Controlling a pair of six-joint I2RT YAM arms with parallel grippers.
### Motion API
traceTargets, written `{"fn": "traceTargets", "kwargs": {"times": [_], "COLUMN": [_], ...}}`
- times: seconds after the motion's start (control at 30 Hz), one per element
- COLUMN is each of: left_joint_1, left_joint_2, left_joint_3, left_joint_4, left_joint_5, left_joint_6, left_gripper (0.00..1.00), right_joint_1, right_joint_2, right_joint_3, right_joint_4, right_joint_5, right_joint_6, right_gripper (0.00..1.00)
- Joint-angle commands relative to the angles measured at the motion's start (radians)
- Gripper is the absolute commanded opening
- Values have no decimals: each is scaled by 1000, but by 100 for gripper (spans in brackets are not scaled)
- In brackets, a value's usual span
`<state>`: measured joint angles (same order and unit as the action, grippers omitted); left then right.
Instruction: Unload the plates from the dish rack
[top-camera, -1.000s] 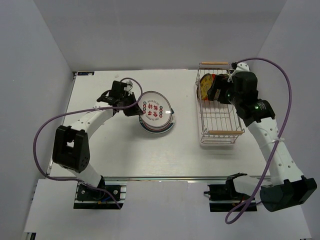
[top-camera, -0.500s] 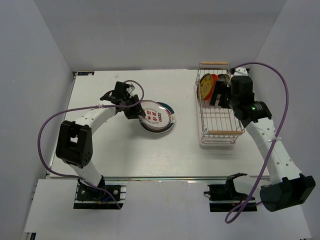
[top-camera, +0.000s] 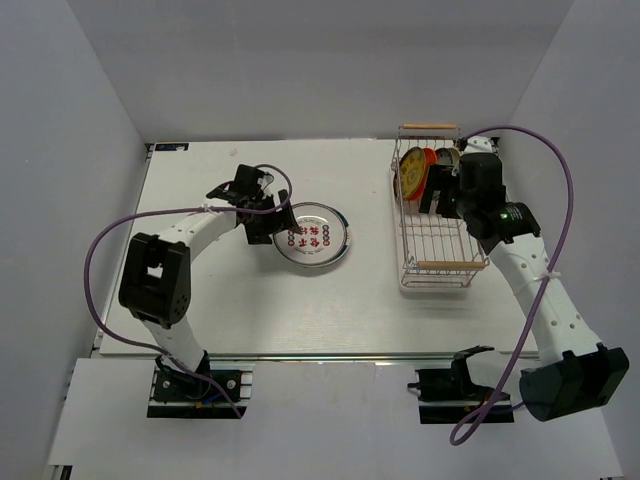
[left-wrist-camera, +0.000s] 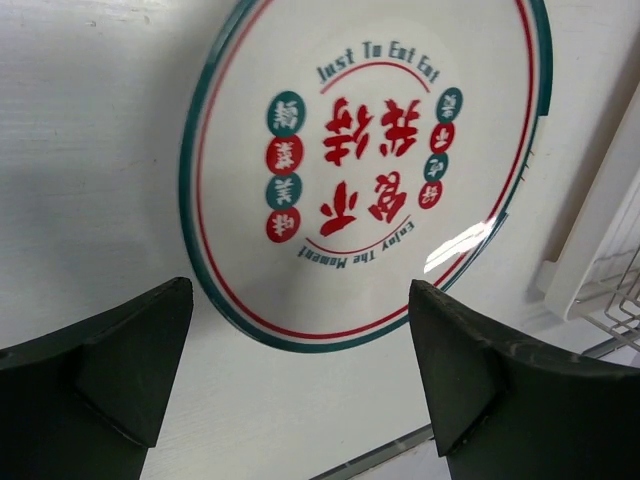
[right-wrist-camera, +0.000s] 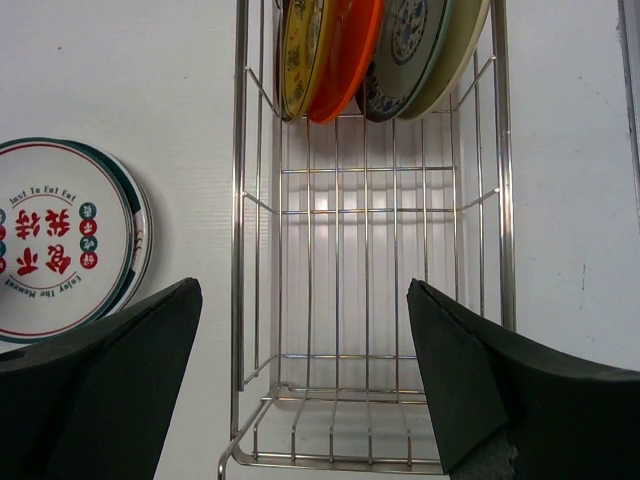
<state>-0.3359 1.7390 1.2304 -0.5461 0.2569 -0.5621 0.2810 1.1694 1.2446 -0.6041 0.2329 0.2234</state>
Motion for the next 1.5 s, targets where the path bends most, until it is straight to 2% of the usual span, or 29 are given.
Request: {"fn": "traceTargets", "kwargs": {"times": [0.0, 0.17, 0.37, 0.53, 0.67, 0.83, 0.97, 1.47], "left_joint_1": [-6, -6, -6, -6, 17, 17, 17, 17], "left_joint_2": [1, 33, 4, -163, -300, -381, -384, -358], "left_joint_3": [58, 84, 104, 121, 74, 55, 52, 41], "left_joint_4": [-3, -14, -93, -196, -218, -244, -247, -232], "left_joint_5": [-10, -8, -99, -241, -349, -432, -438, -426], "left_joint_6": [16, 22, 27, 13, -21, -24, -22, -18], "left_gripper": [98, 98, 98, 98, 98, 98, 98, 98], "right_joint_1": [-5, -3, -8, -8, -22, -40, -60, -111], "right_joint_2": [27, 87, 143, 278, 389, 492, 594, 797], "right_joint_3": [18, 75, 133, 228, 298, 380, 458, 576], "right_joint_4": [18, -6, 47, 49, 90, 130, 148, 170], "right_joint_5": [3, 23, 25, 40, 88, 65, 37, -72], "right_joint_6": [-18, 5, -9, 2, 20, 19, 5, -9], "right_gripper": [89, 89, 89, 89, 89, 81, 74, 65]}}
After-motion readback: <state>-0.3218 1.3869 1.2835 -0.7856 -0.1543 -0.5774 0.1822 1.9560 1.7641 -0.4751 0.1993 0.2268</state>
